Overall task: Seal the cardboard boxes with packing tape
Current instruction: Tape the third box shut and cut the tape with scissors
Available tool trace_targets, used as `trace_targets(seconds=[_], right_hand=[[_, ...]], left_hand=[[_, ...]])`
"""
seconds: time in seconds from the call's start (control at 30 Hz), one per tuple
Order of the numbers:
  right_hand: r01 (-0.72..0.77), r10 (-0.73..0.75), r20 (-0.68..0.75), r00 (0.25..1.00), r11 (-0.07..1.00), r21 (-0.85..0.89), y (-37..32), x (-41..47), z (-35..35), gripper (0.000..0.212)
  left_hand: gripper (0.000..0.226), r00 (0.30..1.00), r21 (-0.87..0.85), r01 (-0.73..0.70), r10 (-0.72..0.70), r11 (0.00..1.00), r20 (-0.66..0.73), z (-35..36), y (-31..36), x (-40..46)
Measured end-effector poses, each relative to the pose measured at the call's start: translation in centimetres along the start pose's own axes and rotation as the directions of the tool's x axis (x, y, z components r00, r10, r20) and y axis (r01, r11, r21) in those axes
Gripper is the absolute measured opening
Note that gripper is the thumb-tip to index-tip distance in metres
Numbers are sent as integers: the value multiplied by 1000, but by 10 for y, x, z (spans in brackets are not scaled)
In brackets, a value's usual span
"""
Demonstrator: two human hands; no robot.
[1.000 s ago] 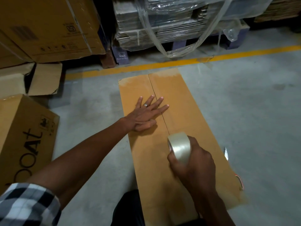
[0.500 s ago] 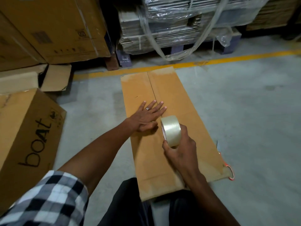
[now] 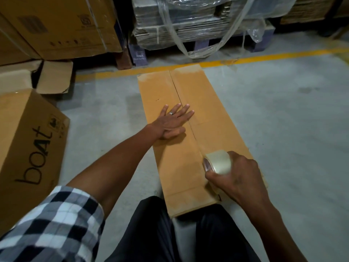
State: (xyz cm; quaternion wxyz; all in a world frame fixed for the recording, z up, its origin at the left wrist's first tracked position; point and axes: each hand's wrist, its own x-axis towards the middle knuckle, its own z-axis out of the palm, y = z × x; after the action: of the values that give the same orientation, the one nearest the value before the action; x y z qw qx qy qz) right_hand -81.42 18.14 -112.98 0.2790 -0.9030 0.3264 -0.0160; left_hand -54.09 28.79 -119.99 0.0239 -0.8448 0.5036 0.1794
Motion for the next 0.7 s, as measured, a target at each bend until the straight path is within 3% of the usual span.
trace_targets(seconds=[0.13,0.27,0.57,0.7], right_hand=[[28,-26,45,999,998,-54,0,-7,-3,53],[64,-66,52,996,996,56,4,-17,1,60],[47,-55,67,996,992,113,-1,-17,-1,54],[67,-72,11,997,966,248,9,-26,7,54]], left_hand=[[75,998,-5,-48,48,999,31,8,19,-13],[77,987,-2,-160,160,987,-21,27,41,-40],[87,990,69,-144,144,987,4,28,60,-54],[91,969,78,-246,245,966,23,42,72,-67]])
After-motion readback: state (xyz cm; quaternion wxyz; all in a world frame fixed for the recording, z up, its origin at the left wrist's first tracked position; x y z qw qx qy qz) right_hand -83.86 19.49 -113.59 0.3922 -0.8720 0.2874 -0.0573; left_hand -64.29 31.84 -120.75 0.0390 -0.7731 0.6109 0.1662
